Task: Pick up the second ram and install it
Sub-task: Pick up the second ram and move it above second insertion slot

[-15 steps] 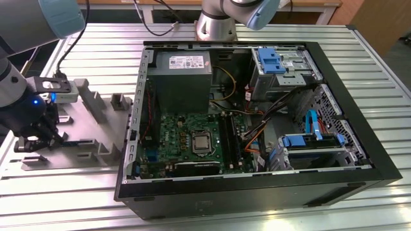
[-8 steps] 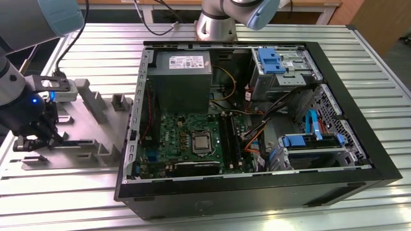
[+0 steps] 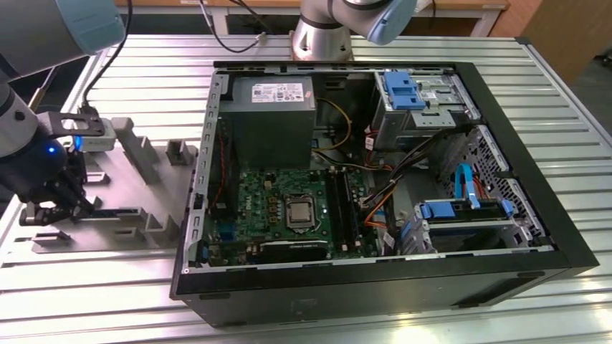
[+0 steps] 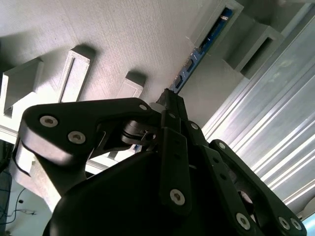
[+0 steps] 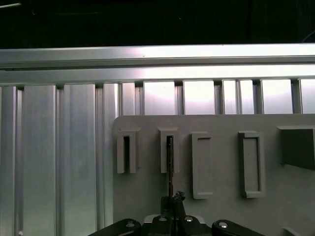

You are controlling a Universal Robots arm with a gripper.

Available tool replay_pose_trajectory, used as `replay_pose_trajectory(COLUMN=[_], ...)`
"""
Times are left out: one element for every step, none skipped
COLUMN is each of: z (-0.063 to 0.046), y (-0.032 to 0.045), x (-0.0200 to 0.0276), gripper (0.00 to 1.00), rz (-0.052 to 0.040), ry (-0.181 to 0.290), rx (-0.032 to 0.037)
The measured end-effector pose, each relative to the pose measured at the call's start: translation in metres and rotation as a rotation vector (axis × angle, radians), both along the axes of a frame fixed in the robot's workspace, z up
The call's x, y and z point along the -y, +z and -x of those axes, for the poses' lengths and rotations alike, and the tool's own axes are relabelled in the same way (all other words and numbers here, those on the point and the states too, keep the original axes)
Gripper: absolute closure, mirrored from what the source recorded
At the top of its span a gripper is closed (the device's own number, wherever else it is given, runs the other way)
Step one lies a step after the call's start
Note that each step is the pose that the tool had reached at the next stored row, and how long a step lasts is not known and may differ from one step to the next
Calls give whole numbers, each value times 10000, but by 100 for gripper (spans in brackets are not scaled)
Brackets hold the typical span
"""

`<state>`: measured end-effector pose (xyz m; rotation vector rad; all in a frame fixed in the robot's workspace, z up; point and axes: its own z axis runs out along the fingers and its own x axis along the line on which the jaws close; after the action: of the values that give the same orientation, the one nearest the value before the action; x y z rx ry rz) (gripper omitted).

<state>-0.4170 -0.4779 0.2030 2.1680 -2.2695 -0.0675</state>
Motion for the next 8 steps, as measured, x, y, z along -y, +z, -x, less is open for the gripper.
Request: replay_pose_trajectory(z=[0,0,0,0,0,0,0,0], y=[0,0,0,0,0,0,0,2], x=[0,0,0,0,0,0,0,0], gripper=[88,88,88,88,88,88,88,88], rz=[0,1,0,0,0,0,0,-1], ry=[1,1,2,2,3,4,4,4], rx=[0,-1,0,0,0,0,0,0])
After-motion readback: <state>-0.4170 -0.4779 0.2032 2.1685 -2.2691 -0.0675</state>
